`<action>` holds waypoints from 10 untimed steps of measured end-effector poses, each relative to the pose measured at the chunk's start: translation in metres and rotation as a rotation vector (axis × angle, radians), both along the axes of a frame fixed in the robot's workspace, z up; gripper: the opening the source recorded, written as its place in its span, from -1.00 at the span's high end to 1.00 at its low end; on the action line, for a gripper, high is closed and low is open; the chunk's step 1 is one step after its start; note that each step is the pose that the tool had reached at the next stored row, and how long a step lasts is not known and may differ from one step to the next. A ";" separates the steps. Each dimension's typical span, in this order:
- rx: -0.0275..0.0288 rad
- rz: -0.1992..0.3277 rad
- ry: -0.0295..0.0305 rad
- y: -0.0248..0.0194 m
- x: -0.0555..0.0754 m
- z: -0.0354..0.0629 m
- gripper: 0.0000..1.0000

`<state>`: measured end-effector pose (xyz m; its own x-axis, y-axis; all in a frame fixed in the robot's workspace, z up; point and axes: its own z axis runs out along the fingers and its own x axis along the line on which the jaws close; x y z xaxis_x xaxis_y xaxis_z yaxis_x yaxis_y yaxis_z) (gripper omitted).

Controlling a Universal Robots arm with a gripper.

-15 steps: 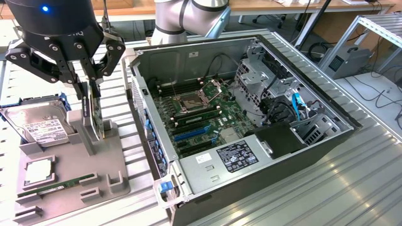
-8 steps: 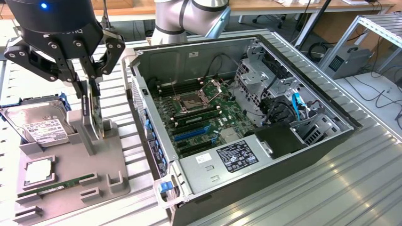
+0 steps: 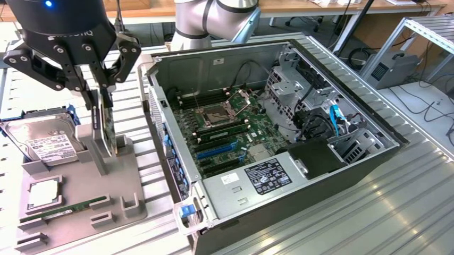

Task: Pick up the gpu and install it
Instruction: 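Pick up the gpu and move the gpu toward the slot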

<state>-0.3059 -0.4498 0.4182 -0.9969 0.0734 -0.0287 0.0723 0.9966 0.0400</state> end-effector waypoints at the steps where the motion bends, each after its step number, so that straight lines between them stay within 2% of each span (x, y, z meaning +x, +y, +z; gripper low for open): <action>1: 0.0000 0.000 0.0000 0.0000 0.000 0.0003 0.47; 10: -0.0001 0.000 0.0001 0.0000 0.002 0.0007 0.47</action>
